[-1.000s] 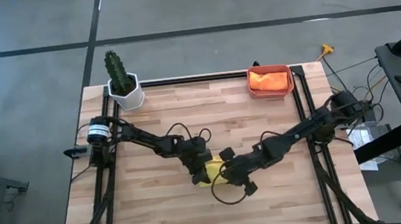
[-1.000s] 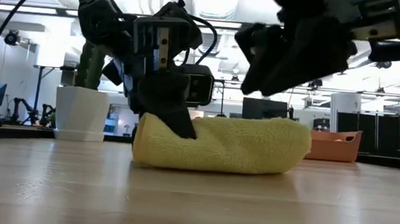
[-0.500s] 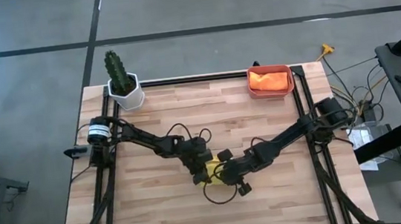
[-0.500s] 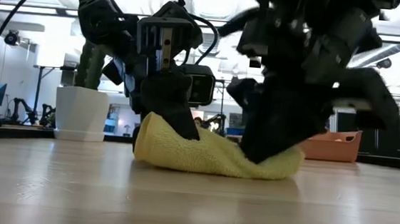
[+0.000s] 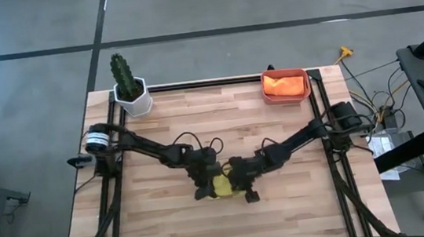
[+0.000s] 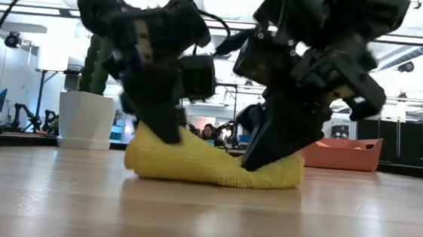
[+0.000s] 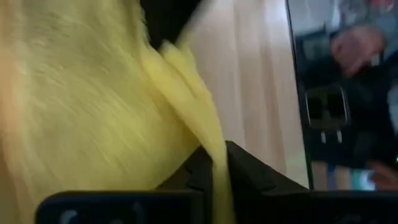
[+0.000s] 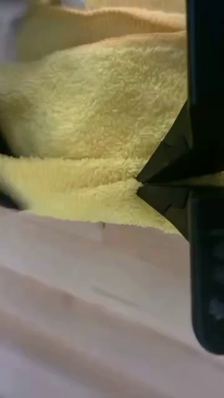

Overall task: Roll microfiber towels into tight, uniform cylinder then place into a basket
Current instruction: Roll the yellow towel

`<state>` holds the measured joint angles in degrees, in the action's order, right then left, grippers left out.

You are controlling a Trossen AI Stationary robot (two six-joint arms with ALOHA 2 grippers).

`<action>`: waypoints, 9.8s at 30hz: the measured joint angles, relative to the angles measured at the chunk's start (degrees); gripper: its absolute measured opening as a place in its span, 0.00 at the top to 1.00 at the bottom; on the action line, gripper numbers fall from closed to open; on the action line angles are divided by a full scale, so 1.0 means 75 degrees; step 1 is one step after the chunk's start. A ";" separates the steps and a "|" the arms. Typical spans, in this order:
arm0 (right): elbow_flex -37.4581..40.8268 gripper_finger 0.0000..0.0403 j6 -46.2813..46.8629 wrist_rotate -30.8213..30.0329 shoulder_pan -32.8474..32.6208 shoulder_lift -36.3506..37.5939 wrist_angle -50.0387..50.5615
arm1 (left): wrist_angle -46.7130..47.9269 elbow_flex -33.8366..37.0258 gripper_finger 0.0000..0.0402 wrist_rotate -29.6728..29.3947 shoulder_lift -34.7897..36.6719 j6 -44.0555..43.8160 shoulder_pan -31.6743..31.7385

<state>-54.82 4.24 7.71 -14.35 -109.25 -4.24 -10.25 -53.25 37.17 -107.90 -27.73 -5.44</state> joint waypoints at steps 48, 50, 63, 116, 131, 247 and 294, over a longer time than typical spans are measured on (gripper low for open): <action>0.0943 0.98 0.2978 0.4147 0.1926 -0.0224 -0.2349 | 0.0756 0.0043 0.63 -0.5267 0.0574 0.1737 -0.1721; 0.0943 0.98 0.3055 0.4084 0.1926 -0.0227 -0.2428 | 0.0765 0.0043 0.63 -0.5267 0.0559 0.1738 -0.1724; 0.0959 0.87 0.3018 0.3964 0.1839 -0.0188 -0.2536 | 0.0709 -0.0004 0.63 -0.5137 0.0394 0.1587 -0.1690; 0.0885 0.55 -0.2169 -0.2988 -0.1523 0.1312 -0.0294 | -0.0509 0.0040 1.00 -0.1342 0.0303 -0.0316 -0.0203; 0.0766 0.64 -0.2307 -0.2650 -0.1391 0.0548 -0.0617 | -0.0575 0.0049 1.00 -0.1461 0.0303 -0.0474 -0.0182; 0.0830 0.97 0.3848 0.4807 0.1807 -0.0481 -0.2549 | 0.0913 0.0009 0.67 -0.4907 0.1726 0.3563 -0.1240; 0.0804 0.97 0.4158 0.4936 0.1763 -0.0350 -0.2470 | -0.0025 0.0492 0.97 -0.2715 0.0632 0.0920 -0.0779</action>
<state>-48.79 35.42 44.73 -1.13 -111.88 -22.76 -10.44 -49.56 16.81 -103.15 -20.84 -11.29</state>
